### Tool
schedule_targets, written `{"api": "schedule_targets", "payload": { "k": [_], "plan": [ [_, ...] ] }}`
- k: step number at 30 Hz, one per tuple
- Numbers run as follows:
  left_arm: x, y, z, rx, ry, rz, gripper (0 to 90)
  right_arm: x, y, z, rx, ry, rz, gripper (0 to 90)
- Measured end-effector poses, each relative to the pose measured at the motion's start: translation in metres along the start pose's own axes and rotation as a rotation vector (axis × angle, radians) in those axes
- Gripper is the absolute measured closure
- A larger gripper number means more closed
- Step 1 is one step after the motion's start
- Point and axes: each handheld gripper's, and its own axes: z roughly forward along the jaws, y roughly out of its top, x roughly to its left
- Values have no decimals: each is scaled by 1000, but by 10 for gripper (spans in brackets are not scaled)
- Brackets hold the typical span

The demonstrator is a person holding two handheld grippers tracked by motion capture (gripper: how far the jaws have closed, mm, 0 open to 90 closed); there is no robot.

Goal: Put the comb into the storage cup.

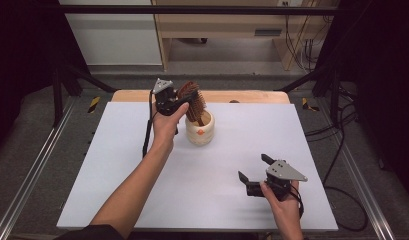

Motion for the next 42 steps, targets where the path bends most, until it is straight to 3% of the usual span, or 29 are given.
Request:
{"api": "schedule_targets", "payload": {
  "k": [42],
  "plan": [
    [14,-6,-3,-7,24,-16,431,0,0,1,7,5,0,33]
  ]
}}
